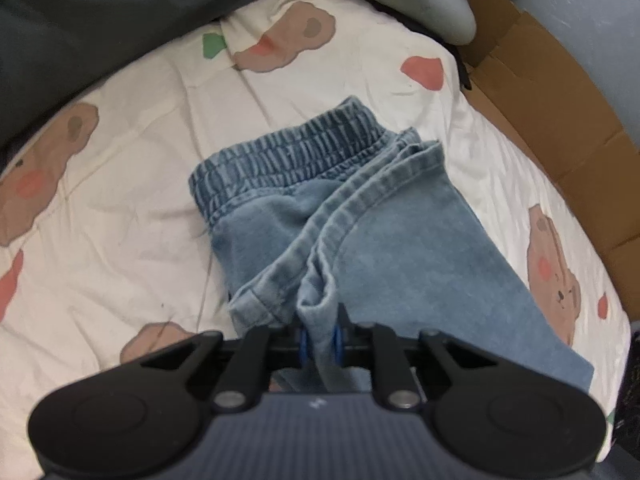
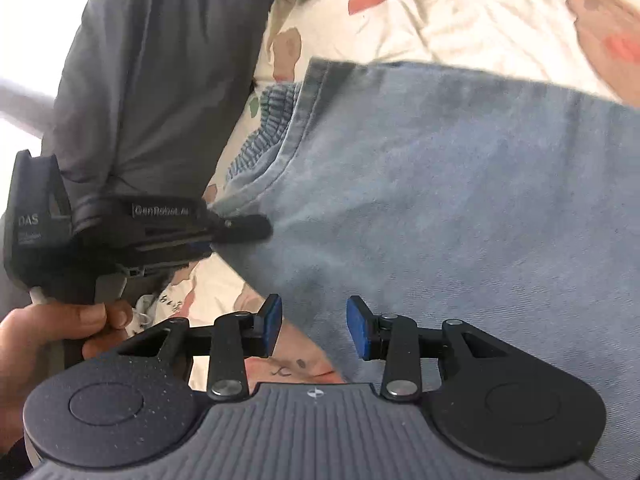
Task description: Fold clothes
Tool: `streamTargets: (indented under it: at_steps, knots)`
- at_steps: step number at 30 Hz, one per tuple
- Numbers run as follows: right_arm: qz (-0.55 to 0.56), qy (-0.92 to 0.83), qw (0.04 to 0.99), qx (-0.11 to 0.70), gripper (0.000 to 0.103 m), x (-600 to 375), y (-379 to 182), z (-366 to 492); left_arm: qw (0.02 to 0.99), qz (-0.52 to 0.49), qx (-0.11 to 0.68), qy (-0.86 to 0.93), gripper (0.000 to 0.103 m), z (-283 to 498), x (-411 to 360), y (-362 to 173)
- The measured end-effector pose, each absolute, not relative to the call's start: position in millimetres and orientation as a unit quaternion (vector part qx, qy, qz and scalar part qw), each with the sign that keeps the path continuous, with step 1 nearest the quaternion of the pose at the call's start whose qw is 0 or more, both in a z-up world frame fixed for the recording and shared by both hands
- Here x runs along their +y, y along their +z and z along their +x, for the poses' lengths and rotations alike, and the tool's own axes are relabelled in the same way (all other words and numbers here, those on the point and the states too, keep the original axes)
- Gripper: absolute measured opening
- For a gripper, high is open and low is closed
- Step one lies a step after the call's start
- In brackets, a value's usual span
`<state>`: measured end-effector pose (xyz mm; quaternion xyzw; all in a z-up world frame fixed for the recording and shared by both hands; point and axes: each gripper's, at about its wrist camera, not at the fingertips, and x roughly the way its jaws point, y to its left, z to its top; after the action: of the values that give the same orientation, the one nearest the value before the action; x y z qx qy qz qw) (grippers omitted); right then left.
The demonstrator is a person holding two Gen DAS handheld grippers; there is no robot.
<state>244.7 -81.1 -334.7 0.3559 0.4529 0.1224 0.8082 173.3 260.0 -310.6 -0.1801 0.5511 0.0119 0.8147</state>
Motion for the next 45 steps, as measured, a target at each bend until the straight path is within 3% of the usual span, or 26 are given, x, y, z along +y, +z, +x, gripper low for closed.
streamTargets:
  at_steps: [12, 16, 26, 45]
  knots:
    - [0.286, 0.091, 0.847, 0.438, 0.038, -95, -320, 282, 0.823, -0.223, 0.523, -0.006, 0.019, 162, 280, -309]
    - [0.253, 0.084, 0.856, 0.444, 0.049, -97, -316, 303, 0.825, -0.216, 0.522, -0.013, 0.019, 159, 283, -309]
    - [0.178, 0.081, 0.871, 0.451, 0.054, -101, -313, 354, 0.826, -0.197, 0.527, -0.008, 0.019, 160, 281, -308]
    - [0.116, 0.134, 0.889, 0.423, 0.054, -92, -326, 402, 0.828, -0.170, 0.534, 0.018, 0.019, 148, 286, -304]
